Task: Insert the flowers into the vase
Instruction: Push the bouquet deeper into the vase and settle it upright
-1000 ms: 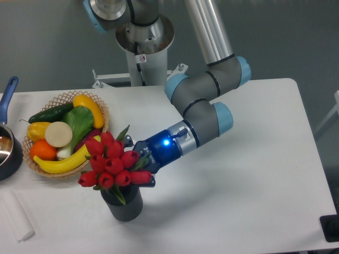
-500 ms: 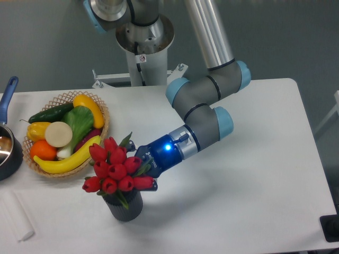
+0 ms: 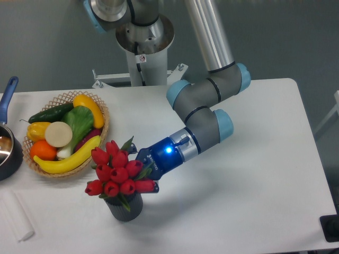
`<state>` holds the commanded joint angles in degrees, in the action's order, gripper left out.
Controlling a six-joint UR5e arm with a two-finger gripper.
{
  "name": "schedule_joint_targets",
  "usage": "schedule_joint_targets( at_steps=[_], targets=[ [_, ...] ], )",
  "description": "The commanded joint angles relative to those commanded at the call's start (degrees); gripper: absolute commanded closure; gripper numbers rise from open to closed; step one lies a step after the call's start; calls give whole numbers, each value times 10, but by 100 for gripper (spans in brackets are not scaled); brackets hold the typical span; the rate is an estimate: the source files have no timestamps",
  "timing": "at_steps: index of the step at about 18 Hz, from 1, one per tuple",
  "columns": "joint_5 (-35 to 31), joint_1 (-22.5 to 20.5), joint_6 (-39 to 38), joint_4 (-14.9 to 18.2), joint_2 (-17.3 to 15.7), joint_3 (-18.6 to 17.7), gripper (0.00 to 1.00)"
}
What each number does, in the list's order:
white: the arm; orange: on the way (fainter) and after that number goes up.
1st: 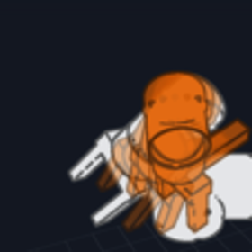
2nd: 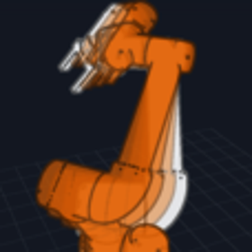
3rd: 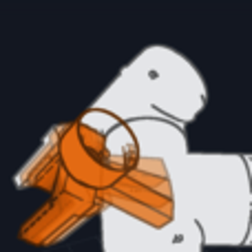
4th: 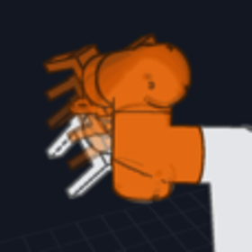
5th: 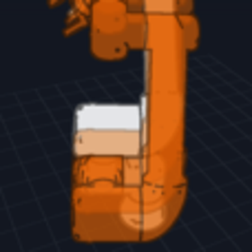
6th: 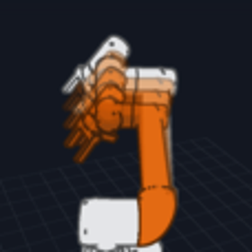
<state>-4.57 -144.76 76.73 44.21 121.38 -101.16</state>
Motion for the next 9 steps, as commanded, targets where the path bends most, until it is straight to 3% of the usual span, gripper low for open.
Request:
schedule_joint_targets(
  at_steps=[2,3,5,6,9],
  targets=[
    [0,-2,-1,0,-1,0,55],
    [1,-2,0,0,-1,0,45],
    [0,-2,0,0,-1,1,39],
    [0,-3,0,0,-1,1,29],
    [0,-4,0,0,-2,1,14]
  ],
)
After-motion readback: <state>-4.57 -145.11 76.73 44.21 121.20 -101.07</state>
